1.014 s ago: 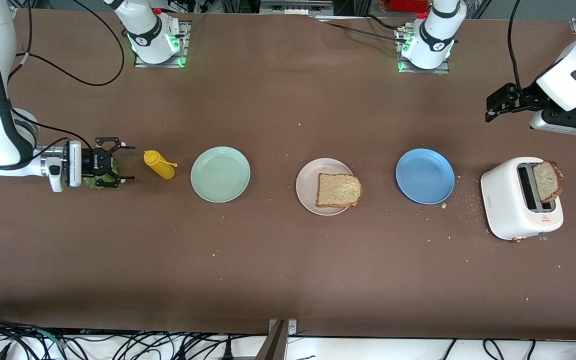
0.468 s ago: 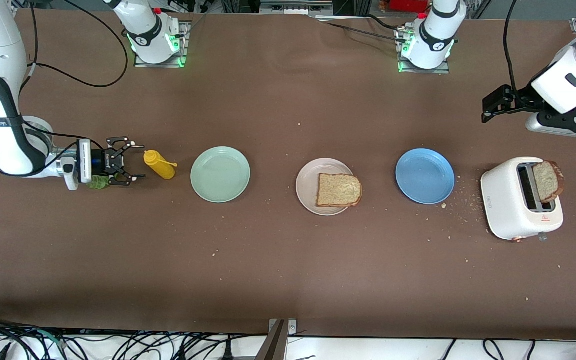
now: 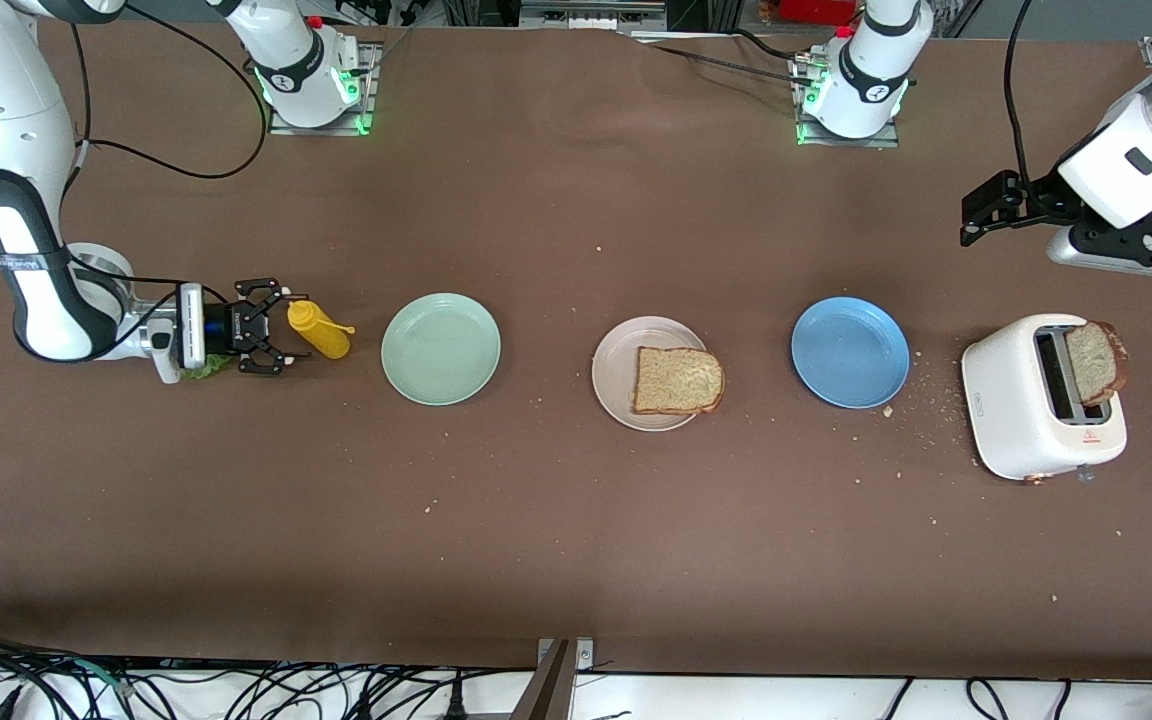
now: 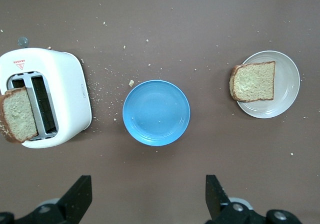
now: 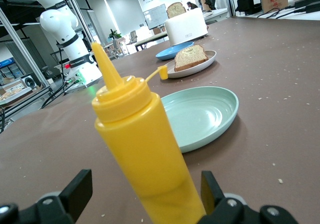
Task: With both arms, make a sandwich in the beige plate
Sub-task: 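Move the right gripper to the yellow bottle and grasp it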
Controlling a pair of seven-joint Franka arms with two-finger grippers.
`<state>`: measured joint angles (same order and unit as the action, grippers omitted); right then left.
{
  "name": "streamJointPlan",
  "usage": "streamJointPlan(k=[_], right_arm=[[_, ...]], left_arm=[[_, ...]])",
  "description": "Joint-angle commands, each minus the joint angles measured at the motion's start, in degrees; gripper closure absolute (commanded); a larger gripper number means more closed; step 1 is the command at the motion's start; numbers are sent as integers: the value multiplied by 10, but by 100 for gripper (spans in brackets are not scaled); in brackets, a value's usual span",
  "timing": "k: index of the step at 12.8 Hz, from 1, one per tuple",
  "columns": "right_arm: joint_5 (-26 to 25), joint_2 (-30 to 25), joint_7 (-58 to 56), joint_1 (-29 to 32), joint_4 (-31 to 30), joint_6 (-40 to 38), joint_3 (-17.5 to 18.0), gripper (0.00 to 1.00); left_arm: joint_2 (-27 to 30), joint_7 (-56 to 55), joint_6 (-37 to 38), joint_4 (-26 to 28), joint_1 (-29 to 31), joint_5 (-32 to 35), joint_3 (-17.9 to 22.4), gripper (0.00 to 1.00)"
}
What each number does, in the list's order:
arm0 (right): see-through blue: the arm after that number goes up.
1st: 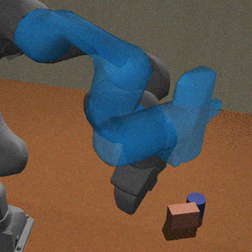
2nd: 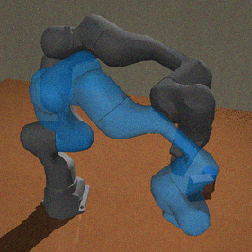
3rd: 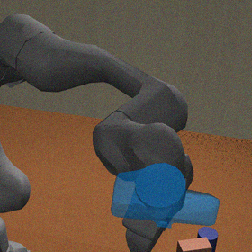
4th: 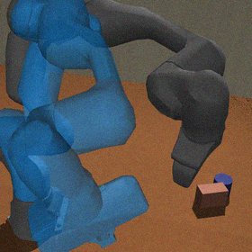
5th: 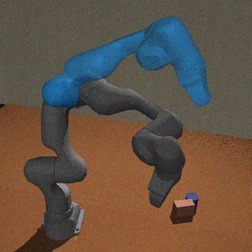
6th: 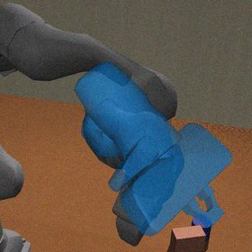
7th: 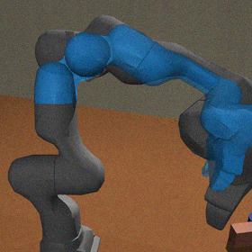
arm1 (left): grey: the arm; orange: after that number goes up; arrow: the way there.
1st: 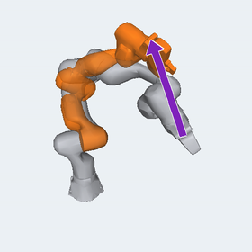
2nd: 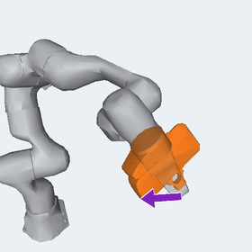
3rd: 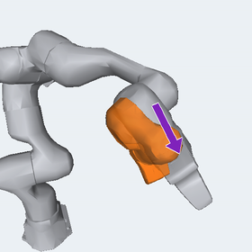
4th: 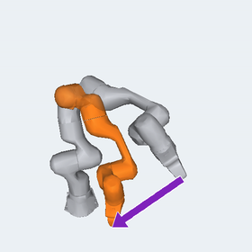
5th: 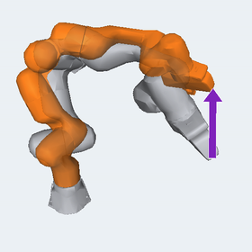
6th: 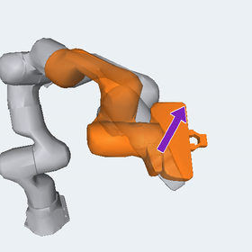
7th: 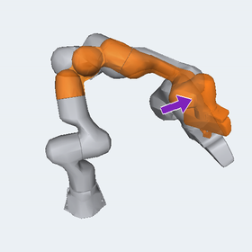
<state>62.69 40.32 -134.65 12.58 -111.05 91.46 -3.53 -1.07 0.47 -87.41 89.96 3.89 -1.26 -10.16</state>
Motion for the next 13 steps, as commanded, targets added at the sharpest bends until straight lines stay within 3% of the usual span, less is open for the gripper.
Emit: streamJointPlan(k=[1, 4, 8, 13], right_arm=[[27, 12, -32, 4, 3, -8, 8, 33], [32, 12, -37, -4, 14, -7, 8, 100], [22, 5, 6, -29, 91, 4, 5, 100], [-57, -9, 198, -82, 220, 50, 5, 100]], left_arm=[[-8, -6, 15, -19, 1, -7, -2, 0], [-8, -6, 21, -20, 1, -7, -2, 0], [-7, -6, 23, -19, 3, -8, -1, 0], [-7, -6, 23, -19, 3, -7, -1, 0]])
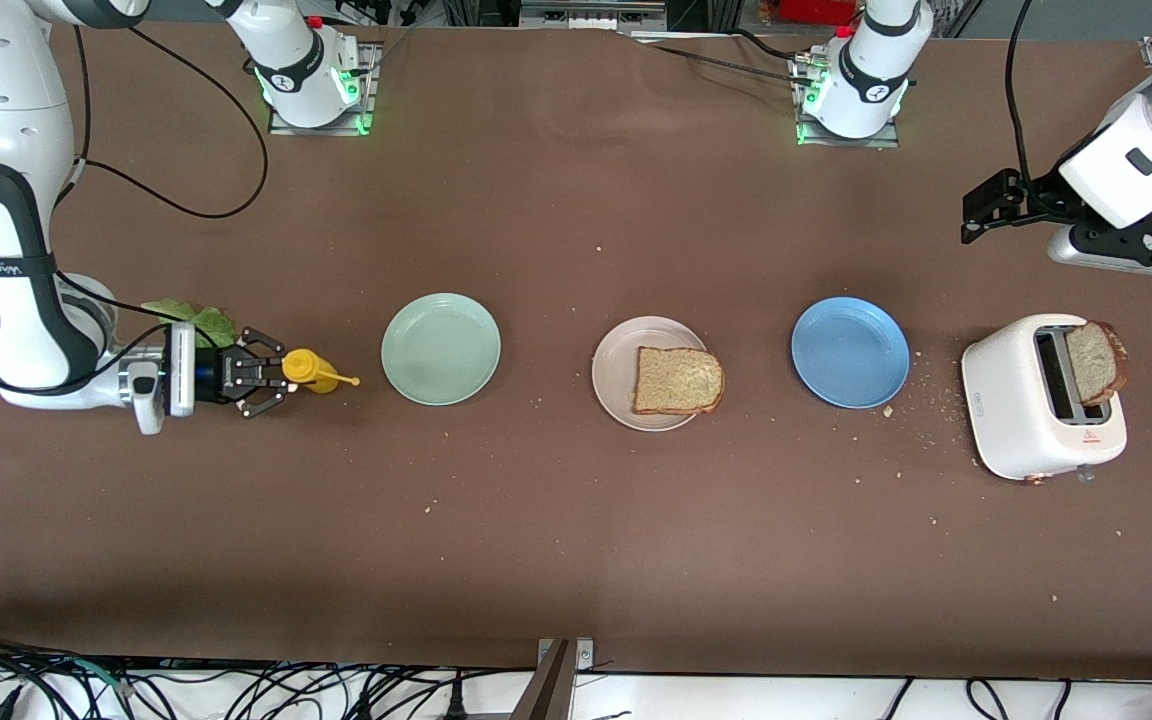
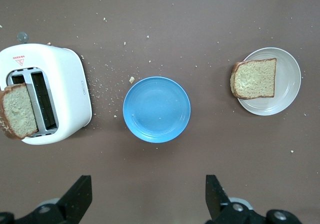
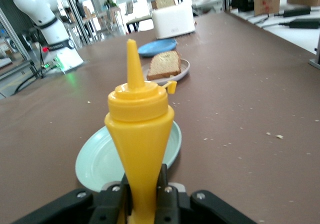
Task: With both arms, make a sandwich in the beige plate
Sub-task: 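Carry the yellow bottle with the right gripper over the bread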
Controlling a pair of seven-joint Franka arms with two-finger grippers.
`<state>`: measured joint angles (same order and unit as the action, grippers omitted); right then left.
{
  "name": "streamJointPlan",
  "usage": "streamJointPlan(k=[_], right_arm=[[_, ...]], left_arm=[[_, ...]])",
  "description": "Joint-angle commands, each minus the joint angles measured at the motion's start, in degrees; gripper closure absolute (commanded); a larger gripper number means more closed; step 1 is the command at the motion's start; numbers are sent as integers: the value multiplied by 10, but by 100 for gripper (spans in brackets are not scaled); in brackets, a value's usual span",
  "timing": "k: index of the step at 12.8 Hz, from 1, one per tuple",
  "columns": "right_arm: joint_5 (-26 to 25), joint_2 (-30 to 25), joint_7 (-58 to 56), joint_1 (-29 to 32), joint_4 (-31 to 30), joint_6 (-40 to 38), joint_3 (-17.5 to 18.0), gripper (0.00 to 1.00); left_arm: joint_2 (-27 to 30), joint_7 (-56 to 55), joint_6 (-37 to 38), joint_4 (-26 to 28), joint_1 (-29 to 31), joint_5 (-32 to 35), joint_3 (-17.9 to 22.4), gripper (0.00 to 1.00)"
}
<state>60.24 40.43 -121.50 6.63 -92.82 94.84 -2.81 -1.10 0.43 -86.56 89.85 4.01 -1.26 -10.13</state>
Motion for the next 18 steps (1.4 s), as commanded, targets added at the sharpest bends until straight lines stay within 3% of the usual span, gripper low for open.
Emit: streamJointPlan(k=[1, 4, 7, 10, 13, 16, 18], right_arm=[[-43, -18, 103, -37, 48, 33, -3, 100], [-106, -61, 219, -104, 52, 117, -4, 100], [-207, -86, 369, -179, 82, 176, -3, 100], [-348, -85, 541, -259, 135, 200, -2, 100], [-465, -85, 674, -332, 147, 227, -4, 100], [-653, -77, 843, -419, 160, 229, -3, 100], [-735, -64, 921, -470, 160, 228, -4, 100]], left_arm=[[-7, -5, 16, -18, 2, -7, -2, 0], [-7, -10, 21, -18, 1, -8, -2, 0], [-6, -12, 54, -18, -1, -8, -2, 0], [-7, -13, 53, -23, -6, -8, -2, 0], [-12, -12, 53, -25, -8, -7, -2, 0], [-12, -12, 54, -25, -8, -7, -2, 0], [-12, -12, 54, -25, -8, -7, -2, 0]])
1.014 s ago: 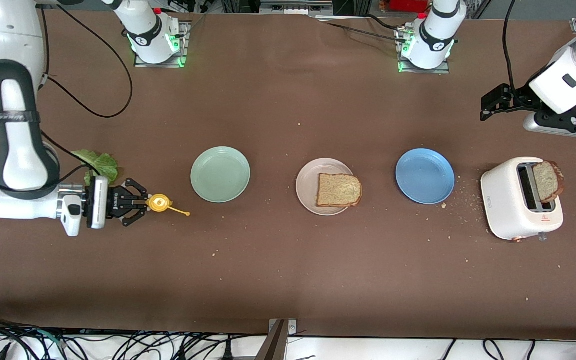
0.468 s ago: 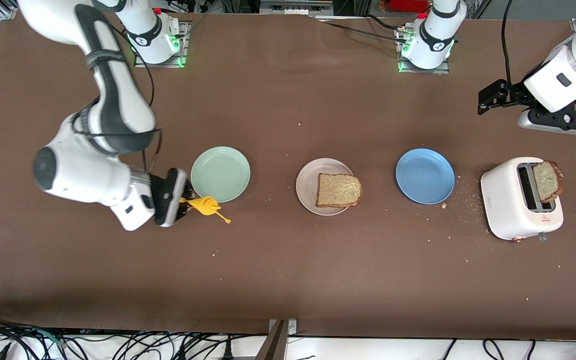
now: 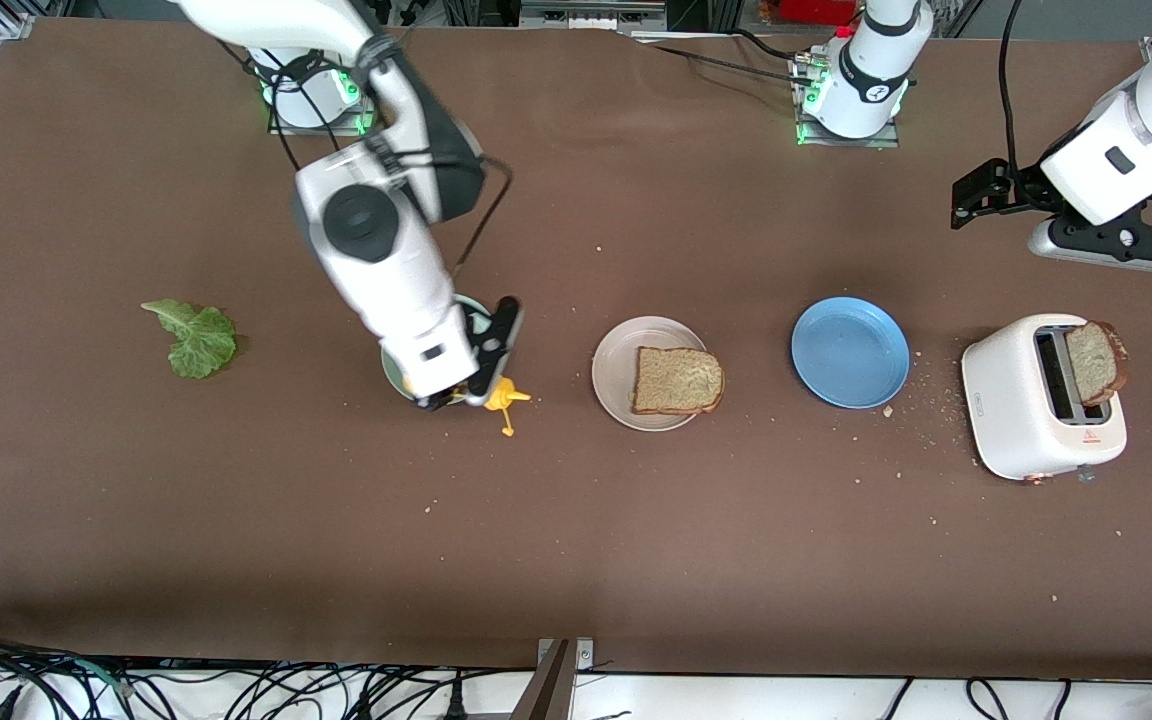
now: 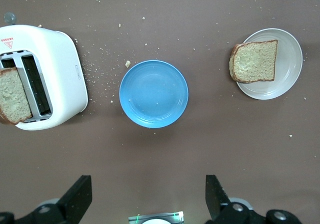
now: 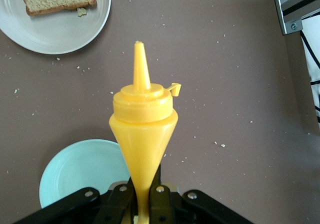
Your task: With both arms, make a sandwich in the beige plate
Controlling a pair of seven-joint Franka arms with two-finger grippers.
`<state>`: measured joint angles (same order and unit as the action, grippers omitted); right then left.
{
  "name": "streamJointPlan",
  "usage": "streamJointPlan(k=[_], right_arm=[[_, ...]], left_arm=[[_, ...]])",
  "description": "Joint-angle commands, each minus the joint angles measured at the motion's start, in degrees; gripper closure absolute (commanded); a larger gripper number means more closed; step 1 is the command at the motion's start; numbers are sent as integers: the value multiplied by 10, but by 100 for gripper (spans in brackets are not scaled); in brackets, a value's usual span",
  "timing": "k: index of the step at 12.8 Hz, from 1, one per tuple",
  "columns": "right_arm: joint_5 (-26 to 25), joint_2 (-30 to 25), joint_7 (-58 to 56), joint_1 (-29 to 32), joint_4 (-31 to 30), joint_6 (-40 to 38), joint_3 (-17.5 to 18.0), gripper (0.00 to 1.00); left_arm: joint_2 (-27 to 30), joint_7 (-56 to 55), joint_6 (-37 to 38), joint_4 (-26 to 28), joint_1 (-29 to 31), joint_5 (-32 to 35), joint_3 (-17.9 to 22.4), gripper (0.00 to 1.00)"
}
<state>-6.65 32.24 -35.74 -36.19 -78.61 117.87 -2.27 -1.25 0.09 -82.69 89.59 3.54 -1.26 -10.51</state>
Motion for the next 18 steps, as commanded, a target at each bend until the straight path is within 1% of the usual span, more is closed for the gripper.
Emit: streamJointPlan(k=[1, 3, 5, 7, 9, 10, 12, 14, 18], right_arm=[[-101, 26, 93, -62, 19, -3, -9, 100], [-160, 46, 149, -101, 20, -3, -10, 100], [-207, 76, 204, -136, 33, -4, -10, 100], [-257, 112, 236, -167, 51, -4, -10, 100], [-307, 132, 262, -191, 52, -7, -11, 100], [-319, 135, 269, -196, 52, -7, -11, 100], [-324, 152, 303, -204, 53, -7, -12, 100], [-355, 169, 336, -209, 63, -4, -11, 100], [-358, 182, 337, -212, 65, -7, -12, 100]], left_arm=[[-10, -9, 15, -22, -4, -7, 1, 0], [-10, -9, 15, -22, -4, -8, 1, 0], [-10, -9, 15, -22, -4, -7, 1, 0], [-10, -9, 16, -22, -4, -8, 1, 0], [-10, -9, 16, -22, -3, -7, 1, 0], [-10, -9, 16, -22, -3, -8, 1, 0], [-10, -9, 15, -22, -3, -7, 1, 0], [-10, -9, 15, -22, -3, -8, 1, 0], [-10, -9, 16, -22, -3, -8, 1, 0]])
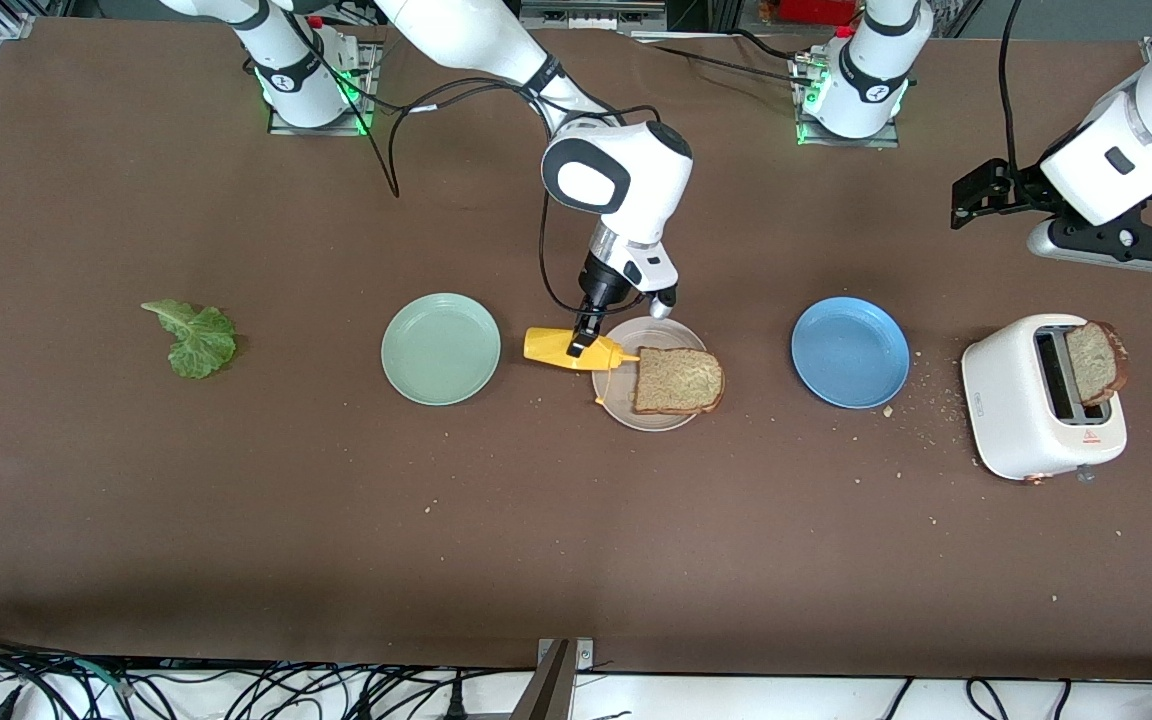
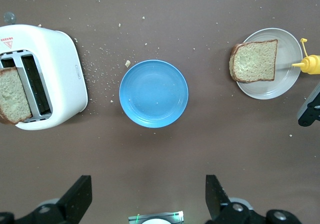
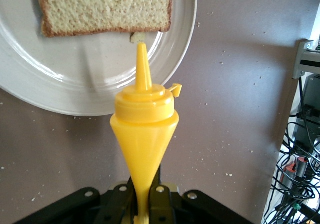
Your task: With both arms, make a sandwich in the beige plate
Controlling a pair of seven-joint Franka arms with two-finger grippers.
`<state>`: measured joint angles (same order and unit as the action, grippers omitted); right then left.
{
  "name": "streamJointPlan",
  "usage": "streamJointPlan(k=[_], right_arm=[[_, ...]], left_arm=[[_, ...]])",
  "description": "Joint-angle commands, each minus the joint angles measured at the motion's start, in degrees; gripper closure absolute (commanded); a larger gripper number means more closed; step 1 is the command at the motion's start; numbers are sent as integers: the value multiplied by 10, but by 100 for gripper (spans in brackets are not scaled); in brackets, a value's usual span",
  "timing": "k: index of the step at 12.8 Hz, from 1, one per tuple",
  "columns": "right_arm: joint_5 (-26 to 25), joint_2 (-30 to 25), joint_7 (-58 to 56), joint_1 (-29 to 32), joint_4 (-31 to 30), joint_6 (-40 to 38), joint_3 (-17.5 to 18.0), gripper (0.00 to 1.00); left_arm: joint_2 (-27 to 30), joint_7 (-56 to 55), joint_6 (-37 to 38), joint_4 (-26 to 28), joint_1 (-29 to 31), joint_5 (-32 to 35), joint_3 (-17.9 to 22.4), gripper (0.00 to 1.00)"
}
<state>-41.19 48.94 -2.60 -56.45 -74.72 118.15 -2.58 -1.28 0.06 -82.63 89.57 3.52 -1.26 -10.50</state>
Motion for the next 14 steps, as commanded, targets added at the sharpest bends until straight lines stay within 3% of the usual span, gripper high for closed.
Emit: streamJointPlan(k=[1, 3, 4, 9, 14], right_arm=[[-13, 12, 1, -8, 27, -11, -11, 100], [-3, 1, -37, -2, 27, -12, -27, 100], [25, -15, -72, 13, 36, -12, -27, 100], [265, -130, -373, 151, 37, -12, -25, 100], [513, -189, -582, 308, 36, -97, -27, 100]], left_arm=[[-10, -9, 15, -22, -2, -8, 2, 0], [-10, -9, 15, -22, -2, -8, 2, 0], [-10, -9, 15, -22, -2, -8, 2, 0], [-10, -9, 15, -22, -2, -8, 2, 0], [-10, -9, 15, -21, -2, -8, 2, 0]])
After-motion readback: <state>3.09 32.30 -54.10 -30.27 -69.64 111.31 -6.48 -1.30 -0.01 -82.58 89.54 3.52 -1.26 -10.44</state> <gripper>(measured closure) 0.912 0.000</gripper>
